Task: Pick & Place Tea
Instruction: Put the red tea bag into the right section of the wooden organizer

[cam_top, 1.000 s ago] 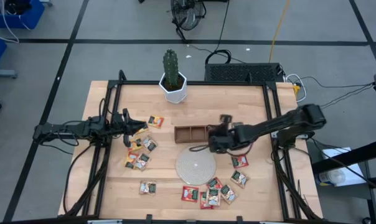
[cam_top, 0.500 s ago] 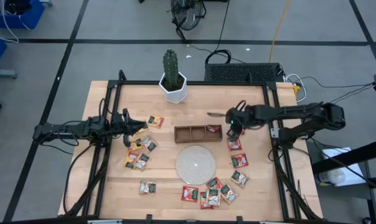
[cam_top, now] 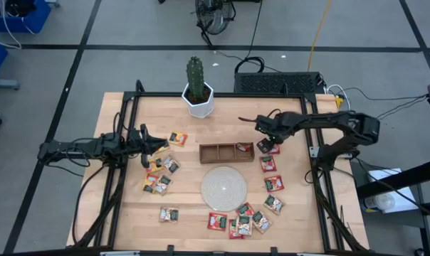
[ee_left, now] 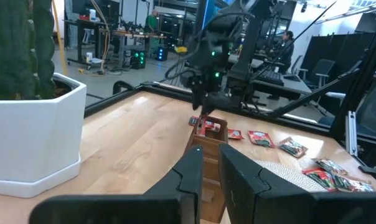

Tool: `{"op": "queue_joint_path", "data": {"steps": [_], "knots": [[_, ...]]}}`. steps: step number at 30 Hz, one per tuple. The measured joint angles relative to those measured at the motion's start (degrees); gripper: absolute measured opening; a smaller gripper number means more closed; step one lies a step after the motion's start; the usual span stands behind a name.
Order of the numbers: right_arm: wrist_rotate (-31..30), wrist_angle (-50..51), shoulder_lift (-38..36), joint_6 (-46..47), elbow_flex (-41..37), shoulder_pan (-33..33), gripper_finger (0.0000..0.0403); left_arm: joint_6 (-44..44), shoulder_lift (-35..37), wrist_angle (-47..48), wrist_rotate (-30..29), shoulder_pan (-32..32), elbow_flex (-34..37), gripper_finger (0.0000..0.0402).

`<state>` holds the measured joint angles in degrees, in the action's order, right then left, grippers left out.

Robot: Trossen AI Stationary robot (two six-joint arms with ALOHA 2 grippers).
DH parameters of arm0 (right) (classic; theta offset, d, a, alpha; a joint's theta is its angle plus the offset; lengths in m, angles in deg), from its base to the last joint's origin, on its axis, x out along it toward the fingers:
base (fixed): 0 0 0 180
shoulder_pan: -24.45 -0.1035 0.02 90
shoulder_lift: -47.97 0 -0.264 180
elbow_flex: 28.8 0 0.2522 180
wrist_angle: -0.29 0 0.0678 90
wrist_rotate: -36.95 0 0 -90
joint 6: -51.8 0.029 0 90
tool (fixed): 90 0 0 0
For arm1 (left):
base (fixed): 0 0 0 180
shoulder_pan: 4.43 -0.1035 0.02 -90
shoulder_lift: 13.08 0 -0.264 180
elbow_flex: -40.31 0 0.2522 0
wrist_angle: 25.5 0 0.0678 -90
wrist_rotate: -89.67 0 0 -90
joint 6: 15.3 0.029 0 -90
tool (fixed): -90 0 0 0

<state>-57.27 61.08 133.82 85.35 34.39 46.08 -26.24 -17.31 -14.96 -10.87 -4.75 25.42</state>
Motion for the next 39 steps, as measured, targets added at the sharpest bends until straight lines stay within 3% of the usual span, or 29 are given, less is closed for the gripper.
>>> {"op": "queue_joint_path", "data": {"steps": [9, 15, 19, 29, 32, 39], "knots": [[3.81, -0.29, 5.85, 2.42, -3.00, 0.07, 0.0254, -0.01, -0.01, 0.00, 0.00, -0.02, -0.01, 0.0051], [5.47, -0.49, 5.82, 2.88, -6.11, 0.07, 0.0245, 0.00, -0.01, 0.00, 0.00, -0.02, 0.00, 0.0051], [4.44, -0.79, 4.12, 2.45, -6.96, 0.04, 0.0196, -0.01, -0.02, 0.00, 0.00, -0.02, 0.00, 0.0051], [4.33, -2.14, 3.23, -0.99, -7.02, -0.04, 0.0015, -0.01, -0.01, 0.01, 0.00, -0.02, 0.00, 0.0051], [3.40, -2.84, 3.23, -2.66, -7.02, -0.73, 0.0005, 0.00, -0.02, 0.00, 0.00, -0.02, 0.00, 0.0051], [-5.58, -3.67, 1.26, -5.89, -5.30, -5.43, 0.0000, -0.02, 0.00, 0.00, 0.00, -0.01, 0.00, 0.0051]]}}
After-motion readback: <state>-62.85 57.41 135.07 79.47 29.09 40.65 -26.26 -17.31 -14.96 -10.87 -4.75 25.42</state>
